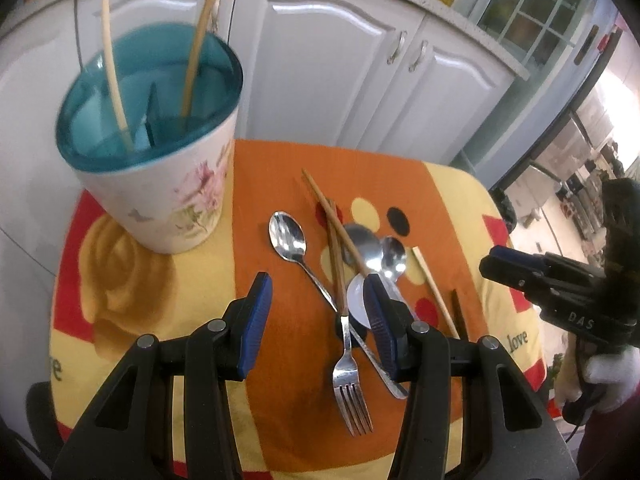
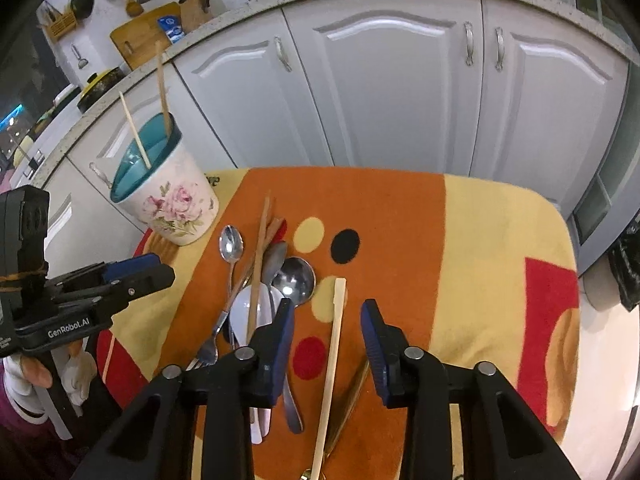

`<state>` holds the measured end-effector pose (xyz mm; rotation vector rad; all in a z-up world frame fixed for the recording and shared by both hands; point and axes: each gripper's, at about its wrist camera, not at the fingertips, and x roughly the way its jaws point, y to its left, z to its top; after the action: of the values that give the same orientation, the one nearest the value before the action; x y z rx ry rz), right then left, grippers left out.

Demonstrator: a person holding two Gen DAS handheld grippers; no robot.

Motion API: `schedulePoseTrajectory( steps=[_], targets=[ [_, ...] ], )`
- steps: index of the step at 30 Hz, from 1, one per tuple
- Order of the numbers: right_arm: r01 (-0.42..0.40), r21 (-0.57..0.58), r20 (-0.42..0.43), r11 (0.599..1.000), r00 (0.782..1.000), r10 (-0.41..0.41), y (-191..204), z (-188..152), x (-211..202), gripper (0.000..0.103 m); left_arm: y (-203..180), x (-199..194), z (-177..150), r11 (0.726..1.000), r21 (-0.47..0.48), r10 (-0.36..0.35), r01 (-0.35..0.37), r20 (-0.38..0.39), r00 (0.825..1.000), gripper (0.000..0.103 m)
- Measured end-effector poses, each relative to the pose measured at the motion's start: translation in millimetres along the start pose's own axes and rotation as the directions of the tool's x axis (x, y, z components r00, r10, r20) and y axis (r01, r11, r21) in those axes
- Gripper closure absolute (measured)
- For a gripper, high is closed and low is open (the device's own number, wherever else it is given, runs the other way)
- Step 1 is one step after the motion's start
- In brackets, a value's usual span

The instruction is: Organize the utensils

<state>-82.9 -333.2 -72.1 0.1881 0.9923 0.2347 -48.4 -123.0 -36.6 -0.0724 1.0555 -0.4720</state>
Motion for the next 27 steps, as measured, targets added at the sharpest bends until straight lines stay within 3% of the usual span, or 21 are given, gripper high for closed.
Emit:
schedulePoseTrajectory(
  steps=[7, 14, 27],
  targets=[
    [-0.046, 0.002, -0.031, 0.999, 0.998, 0.046, 5, 4, 24, 0.074, 17, 24, 2, 0.997, -0.081, 0.016, -0.019, -0.036, 0.999, 0.056],
    [-0.059, 0.006, -0.047, 0.998, 0.997, 0.059, 3, 10, 38, 0.074, 26, 32, -1, 0.994, -0.096, 0.045, -0.048, -0.038, 0.998, 0.056],
    [-0.126, -0.039, -0.090, 0.991, 0.988, 0.122, 0, 29, 77, 0.076, 30, 37, -4, 0.994, -0.105, 0.018, -0.025, -0.059, 0.998, 0.056]
  ],
)
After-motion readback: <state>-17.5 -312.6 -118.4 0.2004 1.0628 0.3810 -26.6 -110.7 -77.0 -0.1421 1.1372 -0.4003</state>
